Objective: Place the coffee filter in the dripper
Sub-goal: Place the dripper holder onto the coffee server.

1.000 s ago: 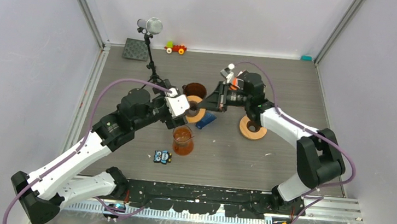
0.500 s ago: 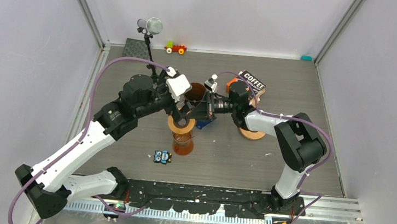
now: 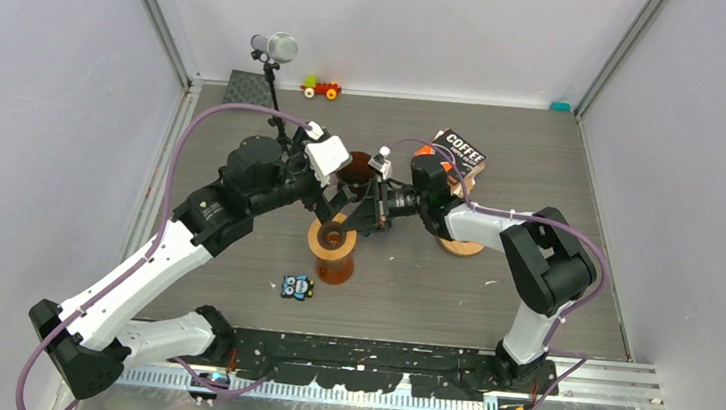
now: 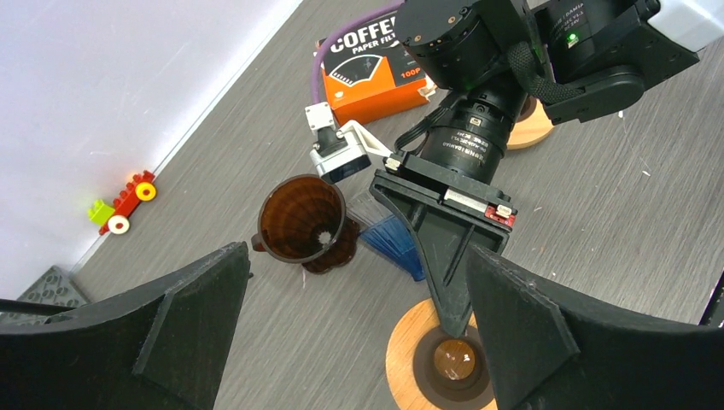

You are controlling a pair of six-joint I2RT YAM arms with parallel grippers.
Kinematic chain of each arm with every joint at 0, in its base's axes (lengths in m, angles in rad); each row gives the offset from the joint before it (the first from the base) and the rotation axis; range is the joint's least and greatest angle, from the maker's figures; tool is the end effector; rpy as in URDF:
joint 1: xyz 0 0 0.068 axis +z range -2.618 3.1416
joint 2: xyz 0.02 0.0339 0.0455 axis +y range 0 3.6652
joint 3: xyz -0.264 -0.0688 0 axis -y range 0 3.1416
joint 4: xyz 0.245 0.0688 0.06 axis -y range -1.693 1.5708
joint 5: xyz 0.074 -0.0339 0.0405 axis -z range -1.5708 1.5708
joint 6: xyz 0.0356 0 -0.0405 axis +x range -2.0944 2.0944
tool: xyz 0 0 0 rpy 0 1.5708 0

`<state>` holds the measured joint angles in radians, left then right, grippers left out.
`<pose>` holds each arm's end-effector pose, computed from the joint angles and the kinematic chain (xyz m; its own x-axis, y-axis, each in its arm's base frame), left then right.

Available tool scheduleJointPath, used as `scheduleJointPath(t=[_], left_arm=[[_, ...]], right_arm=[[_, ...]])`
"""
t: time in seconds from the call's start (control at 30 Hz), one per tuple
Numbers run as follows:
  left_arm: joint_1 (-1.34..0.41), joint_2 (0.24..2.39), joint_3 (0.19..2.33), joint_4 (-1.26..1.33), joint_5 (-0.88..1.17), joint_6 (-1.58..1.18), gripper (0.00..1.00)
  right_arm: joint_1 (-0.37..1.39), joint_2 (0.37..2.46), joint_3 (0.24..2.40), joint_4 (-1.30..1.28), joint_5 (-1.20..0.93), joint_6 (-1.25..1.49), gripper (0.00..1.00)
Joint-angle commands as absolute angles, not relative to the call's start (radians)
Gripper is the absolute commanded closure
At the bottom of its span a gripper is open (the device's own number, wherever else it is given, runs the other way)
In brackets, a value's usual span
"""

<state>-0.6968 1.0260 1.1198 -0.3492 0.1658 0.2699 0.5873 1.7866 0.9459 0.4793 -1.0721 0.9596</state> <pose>0.1704 -0.1502 0.3944 0.0147 0.3306 -0.9437 0.7797 0.5870 0.2178 0.2905 0.2309 0.1967 -0.9460 -0.1592 -0.2825 -0.3034 0.1277 0.9443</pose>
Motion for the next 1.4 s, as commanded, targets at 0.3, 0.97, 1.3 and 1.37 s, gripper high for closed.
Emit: scheduleJointPath(t=[0.3,0.97,1.3,1.37], left_arm=[[-0.690,1.022,1.122,-0.327,0.199,0.290,0.00],[-0.691,1.025,1.126,-0.333,0.221,0.296,0.00],[-0.690,1.028,1.122,-0.333,0.227,0.305,0.00],[-0.691,1.028,1.120,-0.333,0.226,0.308,0.00]], right_arm=[[0.591,1.752,0.993,0.410,-1.088,0.875,0.99],[0.591,1.715,1.065,0.096,-1.018,0.666,0.73],[0.591,1.715,1.116,0.007,-0.979,0.610,0.58],[0.592,1.715,1.126,-0.032,-0.972,0.598,0.57]])
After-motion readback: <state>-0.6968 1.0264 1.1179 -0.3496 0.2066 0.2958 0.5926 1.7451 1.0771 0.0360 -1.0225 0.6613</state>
